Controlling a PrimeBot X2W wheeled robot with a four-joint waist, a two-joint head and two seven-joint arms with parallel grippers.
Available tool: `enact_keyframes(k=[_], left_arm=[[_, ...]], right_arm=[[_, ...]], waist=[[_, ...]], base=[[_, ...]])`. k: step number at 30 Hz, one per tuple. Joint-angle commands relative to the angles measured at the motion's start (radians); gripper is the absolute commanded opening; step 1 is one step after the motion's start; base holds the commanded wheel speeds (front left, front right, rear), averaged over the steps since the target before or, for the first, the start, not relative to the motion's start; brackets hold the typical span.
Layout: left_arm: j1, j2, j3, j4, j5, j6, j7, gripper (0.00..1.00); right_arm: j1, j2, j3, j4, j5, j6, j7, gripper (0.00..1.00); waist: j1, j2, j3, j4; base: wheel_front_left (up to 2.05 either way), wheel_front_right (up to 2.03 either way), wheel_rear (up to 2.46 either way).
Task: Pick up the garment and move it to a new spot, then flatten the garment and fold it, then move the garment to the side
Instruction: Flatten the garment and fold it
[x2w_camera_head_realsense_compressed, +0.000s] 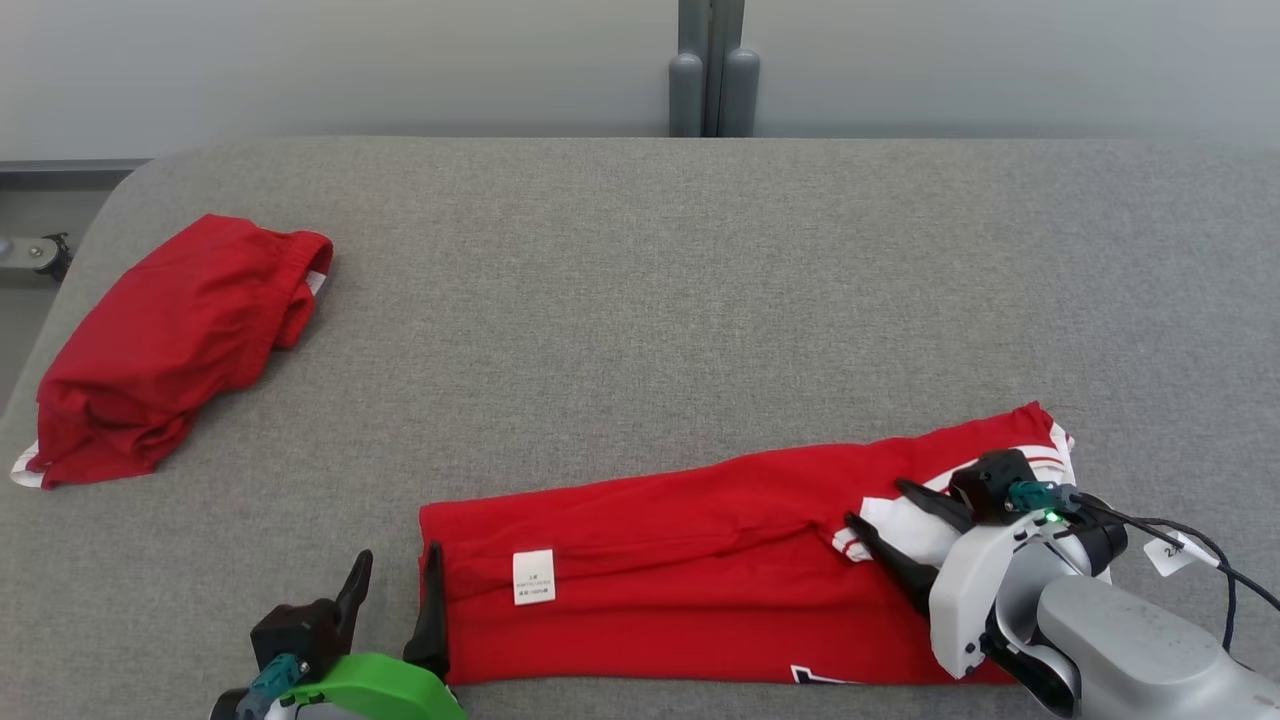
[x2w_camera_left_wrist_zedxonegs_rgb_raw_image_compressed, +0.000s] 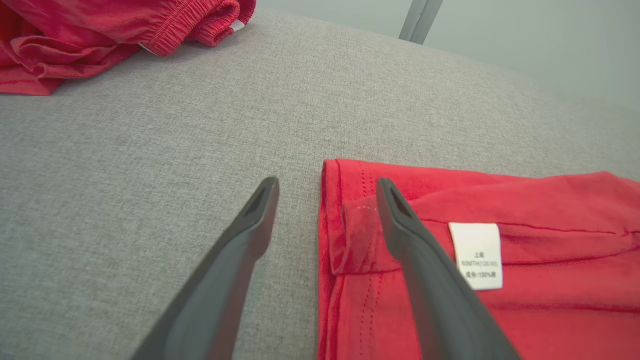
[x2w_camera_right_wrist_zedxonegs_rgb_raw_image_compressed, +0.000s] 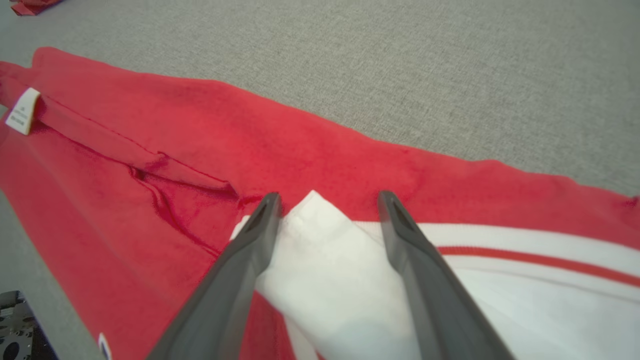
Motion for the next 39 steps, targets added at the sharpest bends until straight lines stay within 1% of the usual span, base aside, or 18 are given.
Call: enact_keyframes(k=[1,2,6,10,13,16,17,22,25,26,27,28,29,32,35,39], left_arm=[[-0.016,0.002,0.001,-0.006,-0.006,0.004,0.000,1.00],[-0.017,0.002,0.001,-0.007,-0.007,0.004,0.000,1.00],[-0.012,0.002,0.008,-0.012,-0.006,0.005,0.000,1.00],[-0.004,0.002,0.013,-0.017,0.000,0.003,0.000,1.00],[0.001,0.002,0.017,-0.021,0.003,0.002,0.000,1.00],[0.003,0.002,0.020,-0.025,0.008,-0.001,0.000,1.00],[0.003,0.002,0.020,-0.025,0.008,-0.001,0.000,1.00],[0.007,0.002,0.029,-0.030,0.015,-0.003,0.000,1.00],[0.007,0.002,0.032,-0.031,0.019,-0.005,0.000,1.00],[0.006,0.002,0.033,-0.030,0.019,-0.006,0.000,1.00],[0.004,0.002,0.033,-0.030,0.018,-0.007,0.000,1.00],[0.003,0.002,0.033,-0.029,0.018,-0.008,0.000,1.00],[0.001,0.002,0.031,-0.028,0.019,-0.008,0.000,1.00],[0.001,0.002,0.029,-0.026,0.018,-0.009,0.000,1.00],[0.003,0.002,0.028,-0.027,0.019,-0.010,0.000,1.00],[0.010,0.002,0.031,-0.030,0.024,-0.011,0.000,1.00]], right_arm=[[-0.013,-0.006,0.011,0.000,0.014,-0.001,-0.009,0.09],[-0.015,-0.010,0.021,-0.003,0.021,-0.001,-0.015,0.00],[-0.017,-0.024,0.037,-0.015,0.024,-0.001,-0.047,0.00],[0.007,-0.027,0.004,-0.038,0.003,-0.001,-0.065,0.00],[0.048,-0.017,-0.078,-0.101,-0.042,-0.001,-0.065,0.00],[0.115,-0.001,-0.165,-0.172,-0.112,-0.001,-0.065,0.00],[0.115,-0.001,-0.165,-0.172,-0.112,-0.001,-0.065,0.00],[0.257,0.046,-0.318,-0.293,-0.246,-0.001,-0.065,0.00],[0.347,0.077,-0.381,-0.346,-0.315,-0.001,-0.065,0.00],[0.370,0.088,-0.402,-0.360,-0.329,-0.001,-0.065,0.11],[0.392,0.098,-0.420,-0.365,-0.343,-0.001,-0.065,0.31],[0.414,0.108,-0.434,-0.361,-0.354,-0.001,-0.065,0.76],[0.432,0.119,-0.445,-0.356,-0.360,-0.001,-0.065,1.00],[0.470,0.143,-0.488,-0.368,-0.385,-0.001,-0.065,1.00],[0.517,0.159,-0.555,-0.402,-0.414,-0.001,-0.066,1.00],[0.553,0.167,-0.678,-0.407,-0.423,-0.001,-0.066,1.00]], waist=[[0.0000,0.0000,0.002,-0.002],[0.0000,0.0000,0.003,-0.004],[0.0000,0.0000,0.001,-0.019],[0.0000,0.0000,-0.011,-0.039],[0.0000,0.0000,-0.021,-0.057],[0.0000,0.0000,-0.028,-0.074],[0.0000,0.0000,-0.028,-0.074],[0.0000,0.0000,-0.035,-0.099],[0.0000,0.0000,-0.036,-0.112],[0.0000,0.0000,-0.036,-0.116],[0.0000,0.0000,-0.035,-0.120],[0.0000,0.0000,-0.035,-0.123],[0.0000,0.0000,-0.035,-0.127],[0.0000,0.0000,-0.037,-0.133],[0.0000,0.0000,-0.039,-0.136],[0.0000,0.0000,-0.043,-0.139]], base=[[0.00,0.00,0.00],[0.00,0.00,0.00],[0.00,0.00,0.00],[0.00,0.00,0.00],[0.00,0.00,0.00],[0.00,0.00,0.00],[0.00,0.00,0.00],[0.00,0.00,0.00],[0.00,0.00,0.00],[0.00,0.00,0.00],[0.00,0.00,0.00],[0.00,0.00,0.00],[0.00,0.00,0.00],[0.00,0.00,0.00],[0.00,0.00,0.00],[0.00,0.00,0.00]])
